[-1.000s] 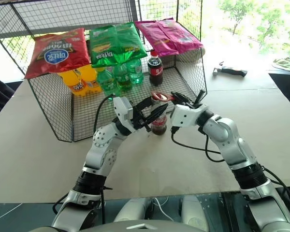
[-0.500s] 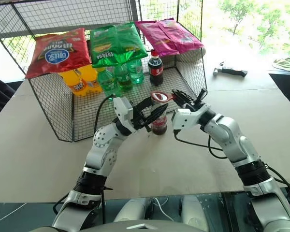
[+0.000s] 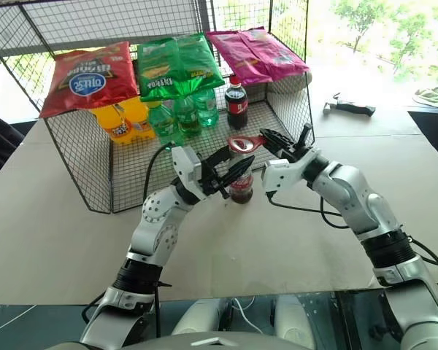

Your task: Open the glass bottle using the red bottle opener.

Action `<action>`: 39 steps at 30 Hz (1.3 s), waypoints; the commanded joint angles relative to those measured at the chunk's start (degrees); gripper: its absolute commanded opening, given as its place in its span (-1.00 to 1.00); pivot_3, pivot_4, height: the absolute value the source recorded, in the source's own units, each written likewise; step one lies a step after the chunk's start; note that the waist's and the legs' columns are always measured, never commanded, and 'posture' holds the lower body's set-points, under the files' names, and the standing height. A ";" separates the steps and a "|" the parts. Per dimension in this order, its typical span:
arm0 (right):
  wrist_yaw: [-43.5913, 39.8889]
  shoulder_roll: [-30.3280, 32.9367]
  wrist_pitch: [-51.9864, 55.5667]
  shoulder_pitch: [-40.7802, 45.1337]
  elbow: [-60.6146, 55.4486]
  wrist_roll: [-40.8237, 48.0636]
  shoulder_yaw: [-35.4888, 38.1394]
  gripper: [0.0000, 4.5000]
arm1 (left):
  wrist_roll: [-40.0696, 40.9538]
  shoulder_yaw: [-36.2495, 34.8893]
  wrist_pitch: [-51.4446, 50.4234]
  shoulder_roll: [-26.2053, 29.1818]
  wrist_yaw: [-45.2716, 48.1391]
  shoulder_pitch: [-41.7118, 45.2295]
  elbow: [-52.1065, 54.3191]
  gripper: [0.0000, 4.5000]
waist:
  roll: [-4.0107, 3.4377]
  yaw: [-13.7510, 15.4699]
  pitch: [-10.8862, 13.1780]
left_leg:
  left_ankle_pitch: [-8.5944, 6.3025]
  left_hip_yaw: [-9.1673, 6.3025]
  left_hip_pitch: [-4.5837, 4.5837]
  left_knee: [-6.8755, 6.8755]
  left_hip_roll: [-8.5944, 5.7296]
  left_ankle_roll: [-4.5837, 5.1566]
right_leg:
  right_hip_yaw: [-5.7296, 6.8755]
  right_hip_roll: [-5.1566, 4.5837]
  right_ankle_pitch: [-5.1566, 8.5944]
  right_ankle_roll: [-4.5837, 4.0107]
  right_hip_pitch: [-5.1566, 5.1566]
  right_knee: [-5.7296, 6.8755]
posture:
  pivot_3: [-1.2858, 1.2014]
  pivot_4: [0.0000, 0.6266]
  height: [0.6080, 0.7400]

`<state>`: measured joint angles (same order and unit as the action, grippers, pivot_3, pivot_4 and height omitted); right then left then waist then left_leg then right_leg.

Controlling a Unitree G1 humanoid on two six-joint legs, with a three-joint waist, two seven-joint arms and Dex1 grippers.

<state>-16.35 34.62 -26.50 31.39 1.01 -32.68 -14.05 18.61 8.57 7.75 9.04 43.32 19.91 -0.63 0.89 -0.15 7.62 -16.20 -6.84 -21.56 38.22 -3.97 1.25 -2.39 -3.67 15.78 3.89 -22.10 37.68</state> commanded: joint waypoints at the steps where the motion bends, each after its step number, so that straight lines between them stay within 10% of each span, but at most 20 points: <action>1: -0.14 1.17 -1.85 1.80 -1.61 0.53 1.42 -1.00 | -1.70 1.67 -1.46 -0.21 -0.13 -0.66 -1.86 -0.26 | 0.01 0.03 -0.01 | 0.00 -0.01 0.00 0.00 0.01 0.00 | 0.01 0.01 0.00 0.00 0.00 -0.01 | 0.03 -0.52 1.00; 16: 1.86 0.01 -1.35 2.24 -1.71 2.95 4.96 -1.00 | -0.82 1.28 -1.61 -0.54 0.03 -1.10 -1.12 -0.26 | 0.01 0.09 -0.01 | 0.00 -0.03 -0.06 -0.06 0.01 0.00 | 0.02 0.00 0.00 0.00 -0.01 -0.04 | 0.03 -0.52 1.00; 28: -5.81 -10.05 10.76 -5.72 -4.25 24.58 6.70 -1.00 | 1.51 0.64 -2.56 -0.66 0.84 -0.97 0.64 -0.26 | 0.00 0.12 0.01 | 0.00 -0.06 -0.09 -0.06 0.02 0.00 | 0.02 -0.02 0.00 -0.01 -0.02 -0.06 | 0.03 -0.52 1.00; 34: -6.20 -11.53 13.78 -7.29 -6.35 25.37 6.46 -1.00 | 1.78 0.75 -3.29 -0.34 1.27 -1.33 1.39 0.86 | -0.03 -0.08 0.06 | 0.00 -0.06 -0.19 -0.07 0.02 0.00 | 0.02 0.00 0.00 0.00 -0.16 -0.05 | 0.03 -0.52 1.00; 39: -6.60 -12.09 16.23 -8.46 -7.39 27.40 7.36 -1.00 | 2.26 1.12 -4.35 0.56 2.84 -2.29 2.56 0.95 | -0.03 -0.26 0.06 | 0.00 -0.05 -0.21 -0.13 0.03 0.00 | 0.00 -0.01 0.00 -0.01 -0.21 -0.06 | 0.03 -0.52 1.00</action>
<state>-22.82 22.55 -10.83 22.83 -3.64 -6.65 -8.69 20.32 9.45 3.39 9.47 45.44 17.97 -0.53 0.86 -0.41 7.68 -16.21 -6.88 -21.77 38.08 -3.94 1.25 -2.39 -3.68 15.79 3.88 -22.31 37.61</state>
